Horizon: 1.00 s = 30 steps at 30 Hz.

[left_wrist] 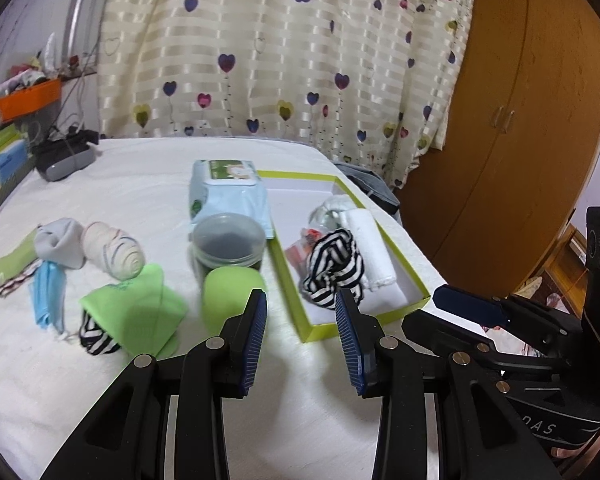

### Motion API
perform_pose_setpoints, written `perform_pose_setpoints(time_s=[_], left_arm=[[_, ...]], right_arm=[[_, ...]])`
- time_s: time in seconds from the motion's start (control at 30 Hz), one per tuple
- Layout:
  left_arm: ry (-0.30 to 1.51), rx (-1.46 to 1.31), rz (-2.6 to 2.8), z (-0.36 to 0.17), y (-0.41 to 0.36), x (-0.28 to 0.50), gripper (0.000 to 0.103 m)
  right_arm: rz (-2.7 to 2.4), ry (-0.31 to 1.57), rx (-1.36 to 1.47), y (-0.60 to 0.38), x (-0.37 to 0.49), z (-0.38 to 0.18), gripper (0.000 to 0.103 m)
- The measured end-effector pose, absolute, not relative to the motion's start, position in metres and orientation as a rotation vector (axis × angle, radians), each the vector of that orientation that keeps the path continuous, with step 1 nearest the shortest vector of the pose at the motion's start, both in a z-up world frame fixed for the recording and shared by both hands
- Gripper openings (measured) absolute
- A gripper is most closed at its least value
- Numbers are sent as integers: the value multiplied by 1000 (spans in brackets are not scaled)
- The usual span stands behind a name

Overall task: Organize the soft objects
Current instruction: 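Withdraw both grippers from the box, then move both open grippers toward the striped sock ball and green cloth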

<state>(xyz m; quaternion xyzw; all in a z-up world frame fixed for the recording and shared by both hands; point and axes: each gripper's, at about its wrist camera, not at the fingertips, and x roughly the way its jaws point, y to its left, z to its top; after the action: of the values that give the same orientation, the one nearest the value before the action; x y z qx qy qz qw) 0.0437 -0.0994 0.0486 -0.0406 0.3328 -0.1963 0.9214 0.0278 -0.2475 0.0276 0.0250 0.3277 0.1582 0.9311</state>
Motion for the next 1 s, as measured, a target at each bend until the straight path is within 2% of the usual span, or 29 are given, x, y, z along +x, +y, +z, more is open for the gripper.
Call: perform_pose_setpoints(time_s=[1.0], left_arm=[[688,-132,-290,38,-48,36,34]], right_arm=[[429,688,1,-204,27,20,48]])
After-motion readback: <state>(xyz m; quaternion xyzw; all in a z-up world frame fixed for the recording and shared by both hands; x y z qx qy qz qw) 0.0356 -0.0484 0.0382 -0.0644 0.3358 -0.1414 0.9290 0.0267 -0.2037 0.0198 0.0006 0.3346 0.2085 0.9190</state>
